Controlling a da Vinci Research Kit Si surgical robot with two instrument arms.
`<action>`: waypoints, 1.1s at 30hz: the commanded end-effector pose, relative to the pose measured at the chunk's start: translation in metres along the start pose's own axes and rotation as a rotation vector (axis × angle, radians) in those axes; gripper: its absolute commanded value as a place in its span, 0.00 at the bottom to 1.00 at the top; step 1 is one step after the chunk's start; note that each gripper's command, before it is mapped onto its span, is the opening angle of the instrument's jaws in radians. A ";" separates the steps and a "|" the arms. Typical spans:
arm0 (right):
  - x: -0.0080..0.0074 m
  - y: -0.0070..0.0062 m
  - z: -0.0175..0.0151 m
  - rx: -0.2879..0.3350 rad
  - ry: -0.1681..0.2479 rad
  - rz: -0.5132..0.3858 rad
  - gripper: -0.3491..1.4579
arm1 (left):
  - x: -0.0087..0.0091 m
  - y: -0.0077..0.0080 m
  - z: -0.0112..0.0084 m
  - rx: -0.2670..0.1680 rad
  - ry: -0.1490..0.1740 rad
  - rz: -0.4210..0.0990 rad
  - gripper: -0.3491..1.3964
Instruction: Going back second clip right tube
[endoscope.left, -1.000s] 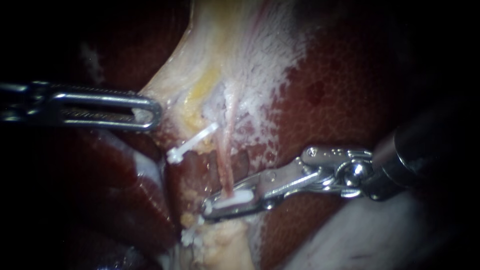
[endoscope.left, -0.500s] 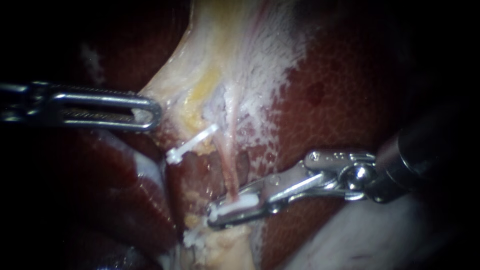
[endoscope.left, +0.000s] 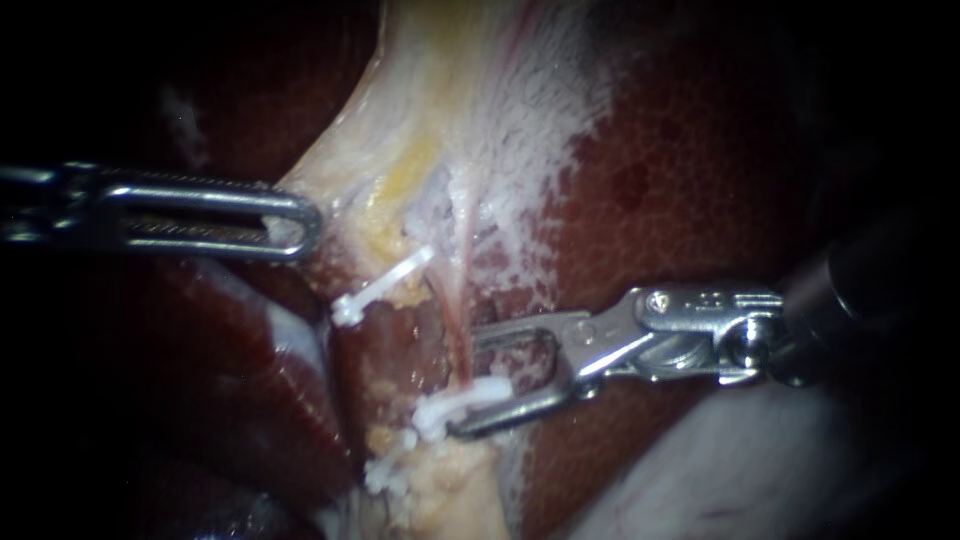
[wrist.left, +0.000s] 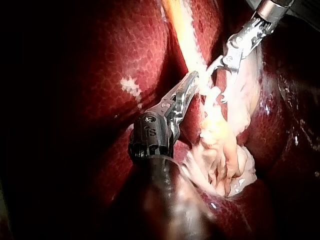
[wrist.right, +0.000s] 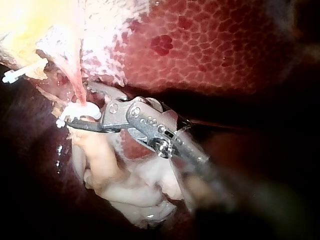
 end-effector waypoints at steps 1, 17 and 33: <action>-0.0001 -0.0001 -0.0003 -0.002 0.000 -0.005 0.52 | 0.0000 0.0001 0.0000 -0.002 0.000 0.000 0.00; 0.0006 -0.0007 -0.0073 -0.054 0.015 -0.066 0.52 | 0.0006 0.0013 0.0005 -0.005 -0.002 0.003 0.00; 0.0021 -0.0008 -0.0115 -0.081 0.020 -0.123 0.52 | 0.0009 0.0032 0.0015 -0.008 -0.004 0.006 0.00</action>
